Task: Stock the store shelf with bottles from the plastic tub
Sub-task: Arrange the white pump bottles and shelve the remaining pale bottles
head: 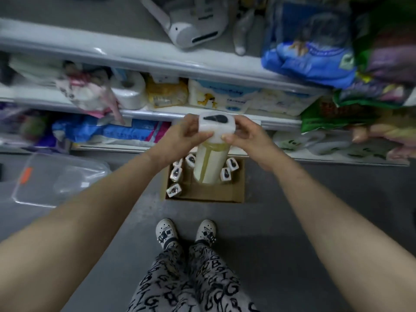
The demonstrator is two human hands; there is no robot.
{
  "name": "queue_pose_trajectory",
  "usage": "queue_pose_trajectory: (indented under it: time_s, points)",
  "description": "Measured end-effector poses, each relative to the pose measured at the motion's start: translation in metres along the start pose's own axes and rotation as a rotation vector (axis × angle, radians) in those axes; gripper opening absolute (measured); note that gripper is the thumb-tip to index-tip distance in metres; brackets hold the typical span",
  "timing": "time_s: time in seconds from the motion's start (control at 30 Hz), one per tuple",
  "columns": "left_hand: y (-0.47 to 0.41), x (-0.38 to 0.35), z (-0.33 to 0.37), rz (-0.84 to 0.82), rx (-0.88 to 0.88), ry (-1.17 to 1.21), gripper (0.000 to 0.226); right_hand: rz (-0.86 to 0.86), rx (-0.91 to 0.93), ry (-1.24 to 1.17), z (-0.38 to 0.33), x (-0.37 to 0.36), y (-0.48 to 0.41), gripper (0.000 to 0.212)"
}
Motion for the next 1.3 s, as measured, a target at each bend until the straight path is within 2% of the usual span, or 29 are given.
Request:
queue_pose_trajectory:
  time_s: [0.13, 0.3, 0.5, 0.73, 0.87, 1.1, 1.2, 1.3]
  points:
    - [0.026, 0.006, 0.053, 0.014, -0.063, -0.012, 0.056, 0.006, 0.059, 0.015, -0.049, 0.007, 0.008, 0.039]
    - [0.056, 0.015, 0.104, 0.053, -0.150, -0.059, 0.061, 0.045, 0.159, -0.018, -0.106, 0.010, 0.015, 0.038]
    - [0.082, 0.024, 0.155, 0.140, -0.205, -0.127, 0.035, 0.055, 0.224, -0.080, -0.156, 0.010, 0.022, 0.034]
    - [0.114, 0.043, 0.207, 0.239, -0.300, -0.201, 0.043, 0.009, 0.307, -0.033, -0.218, 0.011, 0.019, 0.037]
    - [0.133, 0.054, 0.233, 0.323, -0.370, -0.258, 0.040, -0.002, 0.376, -0.037, -0.254, 0.007, 0.018, 0.034]
    - [0.151, 0.093, 0.265, 0.383, -0.444, -0.113, 0.039, -0.022, 0.482, -0.027, -0.317, -0.014, 0.006, 0.033]
    - [0.153, 0.116, 0.279, 0.358, -0.456, -0.055, 0.048, -0.019, 0.519, -0.041, -0.340, -0.026, -0.007, 0.032]
    - [0.157, 0.144, 0.302, 0.353, -0.485, -0.052, 0.038, -0.006, 0.556, -0.033, -0.364, -0.041, -0.027, 0.035]
Point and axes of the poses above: each hand's wrist, its own y-axis away from the middle knuckle, its own x-axis out of the back of the hand, z = x × y, the point moved 9 cm from there along -y, towards the middle knuckle, and after that the axes turned 9 degrees about x, right-handed, at the moved point
